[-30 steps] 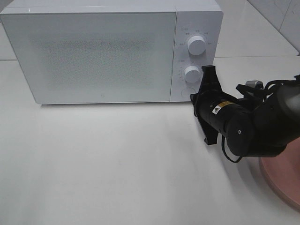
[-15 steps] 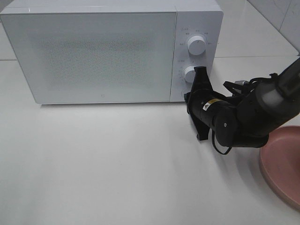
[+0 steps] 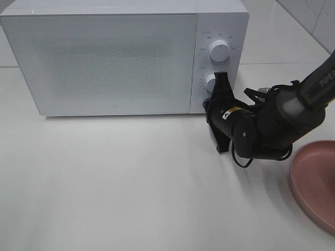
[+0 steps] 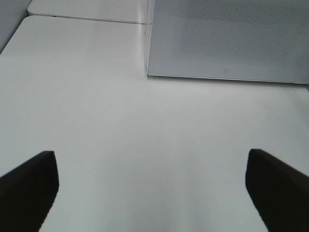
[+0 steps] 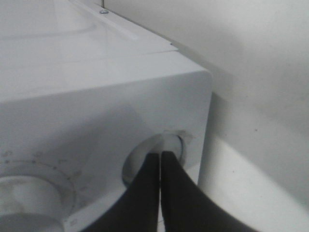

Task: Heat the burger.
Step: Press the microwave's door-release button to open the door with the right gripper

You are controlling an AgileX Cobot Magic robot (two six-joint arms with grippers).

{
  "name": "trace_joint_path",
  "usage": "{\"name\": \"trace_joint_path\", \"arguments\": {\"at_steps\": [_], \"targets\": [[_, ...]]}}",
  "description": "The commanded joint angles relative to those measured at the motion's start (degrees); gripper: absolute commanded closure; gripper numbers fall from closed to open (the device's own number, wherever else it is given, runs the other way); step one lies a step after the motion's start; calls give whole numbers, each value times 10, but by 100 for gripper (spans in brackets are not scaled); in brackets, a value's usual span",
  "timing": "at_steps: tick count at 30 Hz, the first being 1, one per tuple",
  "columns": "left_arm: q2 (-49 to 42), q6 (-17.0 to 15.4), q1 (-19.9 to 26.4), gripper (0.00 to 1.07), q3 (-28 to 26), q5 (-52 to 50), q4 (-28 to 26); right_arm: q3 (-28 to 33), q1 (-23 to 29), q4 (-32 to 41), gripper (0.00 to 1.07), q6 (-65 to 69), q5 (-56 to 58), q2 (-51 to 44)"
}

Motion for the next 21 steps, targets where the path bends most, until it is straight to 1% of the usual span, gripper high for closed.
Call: {"name": "trace_joint_path", "arguments": {"at_steps": [1, 4, 6, 12, 14, 17, 19, 21], "targets": [[-7, -1, -1, 9, 2, -6, -2, -13, -2, 17, 107, -25, -32, -2], [-7, -1, -1, 9, 2, -6, -2, -15, -2, 28, 107, -30, -52, -2], [-7, -1, -1, 9, 2, -6, -2, -17, -2, 34, 107, -30, -89, -2], [-7, -1, -1, 9, 2, -6, -2, -26, -2, 37, 107, -30, -115, -2], [-7, -1, -1, 9, 2, -6, -2, -44, -2, 59, 107, -41, -116, -2], [-7, -1, -1, 9, 2, -6, -2, -48, -2, 66, 107, -45, -116, -2], [-7, -1, -1, 9, 2, -6, -2, -68, -2, 80, 107, -70, -143, 2], [-7, -1, -1, 9, 2, -6, -2, -76, -2, 80, 107, -82, -158, 7]]}}
